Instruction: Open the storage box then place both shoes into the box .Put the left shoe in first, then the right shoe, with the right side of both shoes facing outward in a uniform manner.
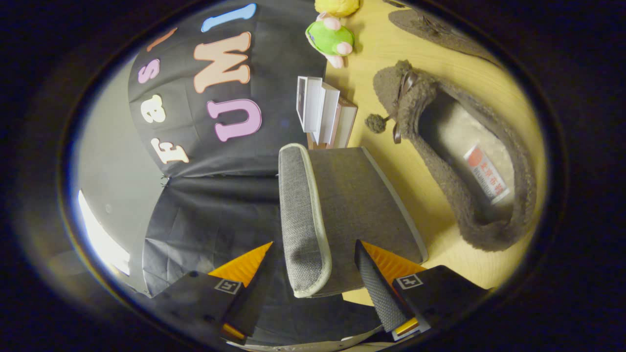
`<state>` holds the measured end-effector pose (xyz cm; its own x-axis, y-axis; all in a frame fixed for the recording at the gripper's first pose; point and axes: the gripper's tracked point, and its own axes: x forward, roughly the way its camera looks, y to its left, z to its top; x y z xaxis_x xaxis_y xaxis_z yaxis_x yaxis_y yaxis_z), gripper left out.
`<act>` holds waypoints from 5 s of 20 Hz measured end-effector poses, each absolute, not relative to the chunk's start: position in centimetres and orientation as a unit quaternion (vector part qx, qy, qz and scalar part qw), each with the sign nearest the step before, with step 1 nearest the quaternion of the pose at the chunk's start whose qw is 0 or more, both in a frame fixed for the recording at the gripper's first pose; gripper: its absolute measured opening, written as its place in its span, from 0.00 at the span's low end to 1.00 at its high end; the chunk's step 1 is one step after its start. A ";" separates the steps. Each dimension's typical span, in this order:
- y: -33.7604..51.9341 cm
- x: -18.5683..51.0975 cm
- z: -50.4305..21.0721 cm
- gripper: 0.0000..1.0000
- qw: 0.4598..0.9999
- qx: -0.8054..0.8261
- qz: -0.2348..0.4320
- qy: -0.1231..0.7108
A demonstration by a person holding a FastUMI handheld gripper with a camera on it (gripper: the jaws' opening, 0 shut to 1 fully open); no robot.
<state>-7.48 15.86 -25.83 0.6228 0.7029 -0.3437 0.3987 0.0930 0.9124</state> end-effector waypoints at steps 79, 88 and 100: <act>23.5 0.1 -10.7 0.98 0.900 0.171 0.290 0.276; 10.4 -0.1 -12.9 0.98 0.935 0.090 0.211 0.270; 0.1 -2.5 -22.0 0.98 0.931 0.022 0.141 0.335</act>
<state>-2.49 0.11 -21.96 0.7359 0.2778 -0.6174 -0.2488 0.9591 0.1350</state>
